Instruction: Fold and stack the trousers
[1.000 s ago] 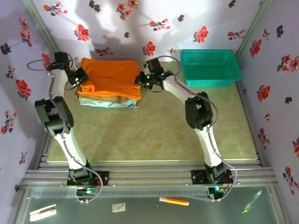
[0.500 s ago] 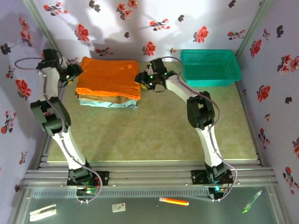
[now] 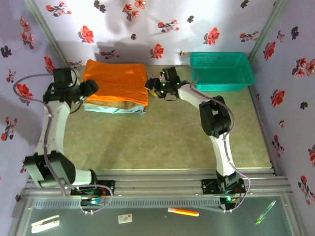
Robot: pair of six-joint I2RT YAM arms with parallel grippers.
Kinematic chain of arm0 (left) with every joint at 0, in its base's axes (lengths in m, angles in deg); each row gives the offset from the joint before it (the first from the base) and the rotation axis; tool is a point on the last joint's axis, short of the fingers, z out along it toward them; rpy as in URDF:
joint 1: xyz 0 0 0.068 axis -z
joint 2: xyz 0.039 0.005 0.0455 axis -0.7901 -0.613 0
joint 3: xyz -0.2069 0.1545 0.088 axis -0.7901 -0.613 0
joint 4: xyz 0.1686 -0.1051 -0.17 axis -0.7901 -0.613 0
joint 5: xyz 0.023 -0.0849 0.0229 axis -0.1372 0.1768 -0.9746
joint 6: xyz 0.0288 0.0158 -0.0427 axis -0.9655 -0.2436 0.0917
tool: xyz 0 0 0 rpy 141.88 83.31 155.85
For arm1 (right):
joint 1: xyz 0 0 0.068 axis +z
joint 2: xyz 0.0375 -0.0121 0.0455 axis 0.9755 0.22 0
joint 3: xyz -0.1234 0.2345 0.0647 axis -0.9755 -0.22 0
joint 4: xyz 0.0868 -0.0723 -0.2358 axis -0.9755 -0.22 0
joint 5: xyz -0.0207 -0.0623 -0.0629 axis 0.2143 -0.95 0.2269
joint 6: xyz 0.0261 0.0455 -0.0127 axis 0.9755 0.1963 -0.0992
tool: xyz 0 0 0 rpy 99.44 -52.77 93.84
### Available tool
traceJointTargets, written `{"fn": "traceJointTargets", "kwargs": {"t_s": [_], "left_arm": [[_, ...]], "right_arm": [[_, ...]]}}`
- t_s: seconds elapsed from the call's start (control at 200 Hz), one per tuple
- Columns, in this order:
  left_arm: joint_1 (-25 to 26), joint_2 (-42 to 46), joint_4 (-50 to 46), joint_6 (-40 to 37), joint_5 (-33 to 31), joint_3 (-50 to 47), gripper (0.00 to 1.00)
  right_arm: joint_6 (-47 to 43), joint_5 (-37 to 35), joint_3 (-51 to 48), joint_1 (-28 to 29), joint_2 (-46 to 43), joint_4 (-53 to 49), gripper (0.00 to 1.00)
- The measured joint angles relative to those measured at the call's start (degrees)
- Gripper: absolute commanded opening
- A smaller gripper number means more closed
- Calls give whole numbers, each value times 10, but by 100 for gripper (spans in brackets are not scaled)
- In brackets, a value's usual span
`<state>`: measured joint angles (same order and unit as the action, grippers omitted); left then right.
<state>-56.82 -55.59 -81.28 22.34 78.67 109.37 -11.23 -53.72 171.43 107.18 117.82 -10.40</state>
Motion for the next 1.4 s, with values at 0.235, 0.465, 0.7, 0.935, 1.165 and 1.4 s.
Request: {"fn": "traceJointTargets", "kwargs": {"t_s": [0.235, 0.465, 0.7, 0.935, 1.165, 1.4], "left_arm": [[-5, 59, 36, 25, -3, -93, 66], [-5, 73, 77, 47, 0, -150, 67], [5, 84, 175, 118, -18, -262, 41], [70, 40, 314, 196, -52, -347, 0], [70, -116, 407, 254, -73, -341, 0], [44, -282, 439, 269, -47, -217, 0]], "right_arm": [[49, 4, 125, 32, 109, 10, 47], [80, -11, 284, 73, 203, -15, 57], [71, -8, 150, 91, 107, -8, 72], [-9, -11, -10, 53, -134, -31, 75], [-58, -31, -229, -17, -364, -15, 76], [-102, -52, -400, -80, -509, -85, 78]]}}
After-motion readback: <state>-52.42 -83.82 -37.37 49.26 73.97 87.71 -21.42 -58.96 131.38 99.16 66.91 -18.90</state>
